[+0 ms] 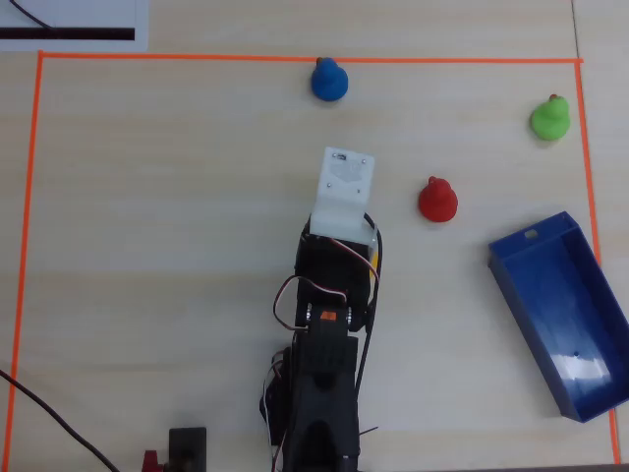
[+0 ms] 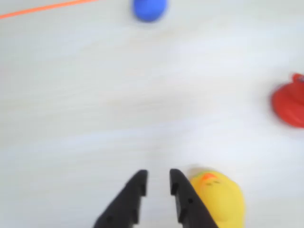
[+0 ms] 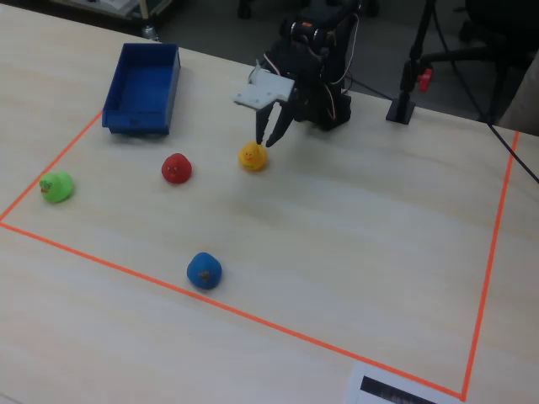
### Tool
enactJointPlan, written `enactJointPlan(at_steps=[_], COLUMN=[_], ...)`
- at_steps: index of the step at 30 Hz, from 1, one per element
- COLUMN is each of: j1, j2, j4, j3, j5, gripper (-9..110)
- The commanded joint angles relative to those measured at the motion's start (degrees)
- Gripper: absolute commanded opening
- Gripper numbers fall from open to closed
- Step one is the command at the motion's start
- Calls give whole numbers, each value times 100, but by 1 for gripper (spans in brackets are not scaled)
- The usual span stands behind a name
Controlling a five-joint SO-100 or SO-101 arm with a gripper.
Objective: Grasp yellow duck and put it into box.
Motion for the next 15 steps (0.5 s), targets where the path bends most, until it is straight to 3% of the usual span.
enactJointPlan(at_steps=[1,15], j1=[765,1767], j2=[-536,-1995], j4=[-396,-79], j3=[-308,-185], j5=[-167,-976], gripper=[10,21])
